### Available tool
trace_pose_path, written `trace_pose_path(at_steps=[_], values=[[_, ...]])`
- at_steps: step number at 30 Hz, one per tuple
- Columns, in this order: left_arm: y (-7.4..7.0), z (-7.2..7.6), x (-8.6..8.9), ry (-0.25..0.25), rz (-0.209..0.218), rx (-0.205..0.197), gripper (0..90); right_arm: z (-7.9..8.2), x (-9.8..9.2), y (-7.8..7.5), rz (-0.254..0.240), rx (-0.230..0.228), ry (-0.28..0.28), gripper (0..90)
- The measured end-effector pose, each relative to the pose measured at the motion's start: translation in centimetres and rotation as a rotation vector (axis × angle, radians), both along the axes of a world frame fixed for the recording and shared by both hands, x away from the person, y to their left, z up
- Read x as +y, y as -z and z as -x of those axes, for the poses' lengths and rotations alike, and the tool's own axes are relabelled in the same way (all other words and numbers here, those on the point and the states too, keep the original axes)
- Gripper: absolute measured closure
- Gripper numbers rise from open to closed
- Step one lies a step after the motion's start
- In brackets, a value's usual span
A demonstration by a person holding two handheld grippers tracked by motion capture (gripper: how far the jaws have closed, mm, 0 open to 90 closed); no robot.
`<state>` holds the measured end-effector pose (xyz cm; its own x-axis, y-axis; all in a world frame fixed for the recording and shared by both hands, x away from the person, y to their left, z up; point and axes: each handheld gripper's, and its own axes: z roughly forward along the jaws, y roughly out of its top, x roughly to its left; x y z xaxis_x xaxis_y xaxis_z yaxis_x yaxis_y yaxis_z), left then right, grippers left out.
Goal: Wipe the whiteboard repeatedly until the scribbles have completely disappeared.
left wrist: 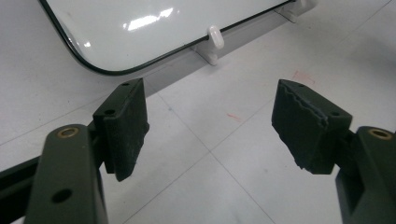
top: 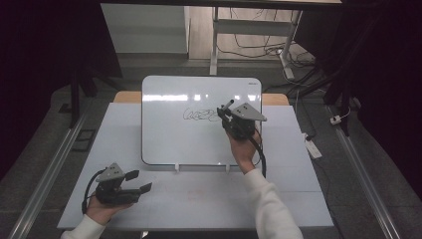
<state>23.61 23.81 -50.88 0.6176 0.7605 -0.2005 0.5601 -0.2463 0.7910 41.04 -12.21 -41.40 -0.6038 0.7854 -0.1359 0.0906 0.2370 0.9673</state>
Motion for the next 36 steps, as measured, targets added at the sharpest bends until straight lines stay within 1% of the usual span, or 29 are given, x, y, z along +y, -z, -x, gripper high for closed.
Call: trace_pose_path(at_steps=[2, 5, 8, 9, 10, 11, 12, 13, 14, 15, 17, 18, 20, 21, 22, 23, 24, 25, 26, 27, 28, 29, 30, 31, 32, 33, 34, 35, 36], values=[[0.0, -0.1, 0.1, 0.002, 0.000, -0.001, 27.8, -0.6, 0.6, 0.1, 0.025, -0.012, 0.013, 78.1], [0.1, -0.1, 0.3, 0.000, 0.004, -0.002, 27.8, -1.6, 1.5, 0.5, 0.025, -0.005, 0.024, 78.2], [0.1, -0.1, 0.5, -0.005, 0.007, -0.005, 27.9, -2.2, 2.7, 1.2, 0.004, 0.032, 0.006, 78.2], [0.1, -0.1, 0.6, -0.007, 0.008, -0.005, 27.9, -2.1, 3.3, 1.6, 0.012, 0.038, -0.023, 78.2], [0.1, -0.1, 0.6, -0.009, 0.008, -0.007, 27.9, -1.8, 4.5, 2.0, 0.069, 0.022, -0.065, 78.2], [0.1, -0.1, 0.7, -0.010, 0.009, -0.007, 27.9, -1.8, 4.5, 2.0, 0.069, 0.022, -0.065, 78.2], [0.1, -0.1, 0.7, -0.011, 0.010, -0.006, 27.9, -1.7, 4.7, 2.0, 0.085, 0.005, -0.063, 78.2], [0.1, -0.1, 0.7, -0.011, 0.010, -0.006, 27.9, -1.8, 4.5, 1.8, 0.082, -0.008, -0.047, 78.2], [0.1, -0.1, 0.7, -0.011, 0.009, -0.006, 27.9, -2.0, 4.0, 1.6, 0.059, -0.011, -0.016, 78.2], [0.1, -0.1, 0.7, -0.011, 0.010, -0.009, 27.9, -2.4, 3.0, 1.5, 0.005, 0.003, 0.022, 78.3], [0.0, -0.1, 0.7, -0.008, 0.010, -0.012, 27.9, -2.4, 2.8, 1.6, -0.006, 0.012, 0.012, 78.3], [0.0, -0.1, 0.7, -0.008, 0.010, -0.012, 27.9, -2.2, 3.0, 1.8, 0.007, 0.018, -0.009, 78.2], [0.1, -0.2, 0.7, -0.011, 0.008, -0.009, 27.9, -1.6, 3.8, 2.3, 0.051, 0.025, -0.078, 78.3], [0.1, -0.2, 0.7, -0.012, 0.006, -0.007, 28.0, -1.4, 4.0, 2.4, 0.082, 0.015, -0.086, 78.3], [0.1, -0.2, 0.6, -0.013, 0.005, -0.007, 27.9, -1.4, 3.8, 2.3, 0.091, 0.007, -0.073, 78.3], [0.1, -0.1, 0.6, -0.012, 0.005, -0.007, 28.0, -1.6, 3.2, 2.1, 0.068, 0.000, -0.042, 78.3], [0.0, -0.1, 0.6, -0.013, 0.004, -0.009, 28.0, -2.0, 2.5, 1.9, 0.024, 0.008, -0.007, 78.3], [0.0, -0.1, 0.6, -0.013, 0.006, -0.011, 28.0, -2.2, 2.0, 1.8, -0.013, 0.017, 0.014, 78.3], [0.0, -0.1, 0.5, -0.013, 0.007, -0.012, 28.0, -2.3, 1.8, 1.8, -0.024, 0.021, 0.012, 78.3], [0.0, -0.1, 0.5, -0.012, 0.006, -0.011, 28.0, -2.1, 2.1, 2.0, -0.010, 0.019, 0.002, 78.3], [0.0, -0.2, 0.5, -0.009, 0.006, -0.010, 28.0, -1.5, 3.3, 2.6, 0.039, 0.026, -0.074, 78.3], [0.1, -0.3, 0.5, -0.010, 0.006, -0.008, 28.0, -1.5, 3.3, 2.6, 0.039, 0.026, -0.074, 78.3], [0.1, -0.3, 0.5, -0.010, 0.006, -0.005, 28.0, -1.2, 3.9, 2.8, 0.068, 0.019, -0.104, 78.3], [0.1, -0.3, 0.5, -0.009, 0.005, -0.006, 28.0, -1.1, 4.2, 2.8, 0.089, 0.008, -0.111, 78.3], [0.0, -0.2, 0.5, -0.009, 0.006, -0.008, 28.0, -1.6, 3.7, 2.4, 0.064, -0.004, -0.071, 78.3], [0.0, -0.1, 0.6, -0.011, 0.007, -0.012, 28.0, -1.6, 3.7, 2.4, 0.064, -0.004, -0.071, 78.3], [-0.1, 0.0, 0.6, -0.011, 0.009, -0.013, 28.0, -2.0, 3.1, 2.1, 0.031, -0.002, -0.036, 78.3], [-0.1, 0.0, 0.6, -0.012, 0.011, -0.014, 28.0, -2.3, 2.6, 1.9, 0.011, -0.003, -0.009, 78.3], [-0.1, 0.0, 0.7, -0.013, 0.011, -0.014, 28.0, -2.4, 2.4, 1.8, 0.001, -0.001, -0.009, 78.3]])
